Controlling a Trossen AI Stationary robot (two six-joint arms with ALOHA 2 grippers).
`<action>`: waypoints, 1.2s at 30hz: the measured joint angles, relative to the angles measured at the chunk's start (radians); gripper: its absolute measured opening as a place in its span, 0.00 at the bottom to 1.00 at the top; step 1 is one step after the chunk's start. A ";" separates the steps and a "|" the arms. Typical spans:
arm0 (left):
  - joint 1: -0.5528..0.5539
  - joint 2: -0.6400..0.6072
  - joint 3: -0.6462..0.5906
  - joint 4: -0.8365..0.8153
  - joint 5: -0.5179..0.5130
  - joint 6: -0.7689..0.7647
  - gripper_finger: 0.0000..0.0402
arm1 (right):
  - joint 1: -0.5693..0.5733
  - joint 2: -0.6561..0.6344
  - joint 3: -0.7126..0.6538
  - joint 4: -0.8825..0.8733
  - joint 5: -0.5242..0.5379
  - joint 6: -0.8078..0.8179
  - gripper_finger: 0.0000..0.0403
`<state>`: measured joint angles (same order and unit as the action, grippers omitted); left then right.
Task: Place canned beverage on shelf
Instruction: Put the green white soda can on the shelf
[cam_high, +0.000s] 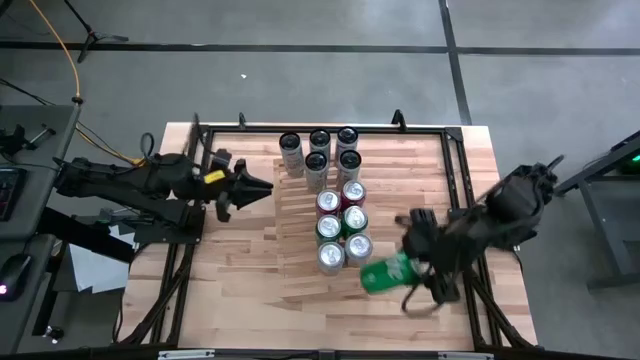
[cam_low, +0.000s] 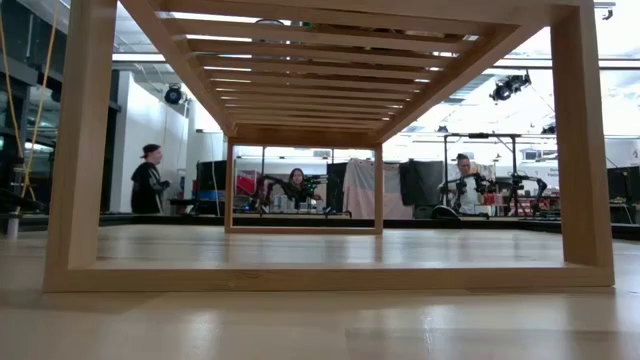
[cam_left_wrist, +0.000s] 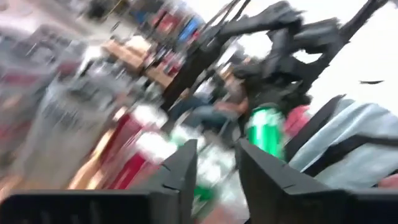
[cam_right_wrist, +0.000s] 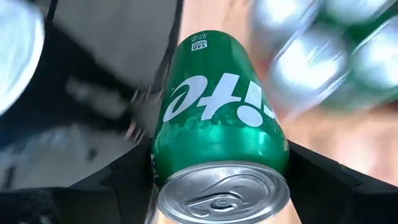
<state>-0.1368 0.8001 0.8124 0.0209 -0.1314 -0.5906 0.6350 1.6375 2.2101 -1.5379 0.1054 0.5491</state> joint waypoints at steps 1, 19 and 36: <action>0.000 0.000 0.000 0.048 0.011 -0.001 0.28 | -0.019 0.000 0.028 0.012 0.037 -0.036 0.70; 0.000 0.196 0.493 -0.148 -0.010 0.390 0.79 | -0.348 0.021 0.144 0.303 0.187 -0.690 0.70; 0.000 0.555 1.006 -0.777 -0.029 0.525 0.88 | -0.374 0.101 0.143 0.415 0.235 -0.895 0.70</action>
<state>-0.1368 1.3547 1.8179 -0.7561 -0.1608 -0.0653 0.2612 1.7381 2.3532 -1.1224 0.3405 -0.3454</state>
